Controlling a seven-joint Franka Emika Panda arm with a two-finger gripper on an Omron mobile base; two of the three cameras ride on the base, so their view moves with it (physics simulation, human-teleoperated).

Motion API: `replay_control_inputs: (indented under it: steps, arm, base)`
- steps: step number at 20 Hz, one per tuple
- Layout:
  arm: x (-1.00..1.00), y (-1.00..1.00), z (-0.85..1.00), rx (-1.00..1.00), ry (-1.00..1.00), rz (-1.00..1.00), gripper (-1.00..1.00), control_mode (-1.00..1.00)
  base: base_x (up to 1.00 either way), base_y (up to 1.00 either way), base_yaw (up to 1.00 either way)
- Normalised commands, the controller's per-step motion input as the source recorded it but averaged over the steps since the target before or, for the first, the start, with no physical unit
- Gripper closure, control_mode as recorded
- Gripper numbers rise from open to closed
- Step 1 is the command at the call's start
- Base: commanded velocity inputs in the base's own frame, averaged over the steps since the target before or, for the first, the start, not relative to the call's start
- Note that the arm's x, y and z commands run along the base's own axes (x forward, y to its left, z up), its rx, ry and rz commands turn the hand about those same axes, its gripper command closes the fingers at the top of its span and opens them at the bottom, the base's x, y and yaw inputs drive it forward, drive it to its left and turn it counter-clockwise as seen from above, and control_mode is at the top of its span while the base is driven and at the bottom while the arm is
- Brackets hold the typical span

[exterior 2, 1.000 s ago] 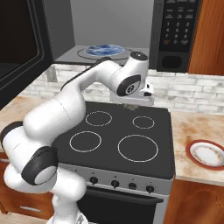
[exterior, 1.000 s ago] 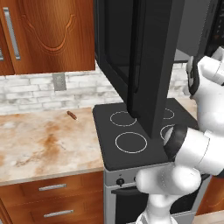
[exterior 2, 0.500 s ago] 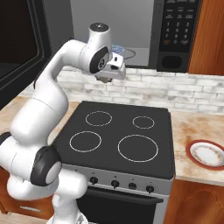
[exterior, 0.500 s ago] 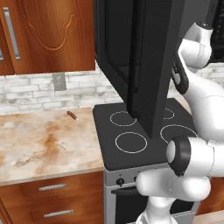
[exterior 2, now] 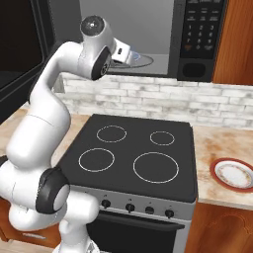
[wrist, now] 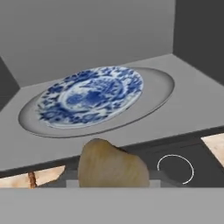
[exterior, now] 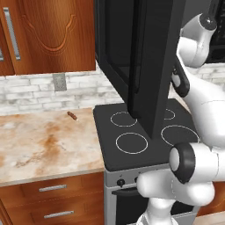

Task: Pick the garlic from the counter and place it in the microwave.

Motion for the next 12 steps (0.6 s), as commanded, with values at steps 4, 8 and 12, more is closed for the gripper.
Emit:
replay_control_inputs:
  steps: [4, 8, 12]
  arm:
    - [0.76, 0.27, 0.44, 0.04, -0.23, 0.0, 1.0, -1.0]
    - [0.94, 0.26, 0.19, 0.0, -0.04, 0.02, 1.0, -1.0]
    - [0.85, 0.11, 0.0, 0.0, 0.0, 0.04, 1.0, -1.0]
  base:
    - [0.0, 0.0, 0.0]
    - [0.0, 0.0, 0.0]
    - [0.0, 0.0, 0.0]
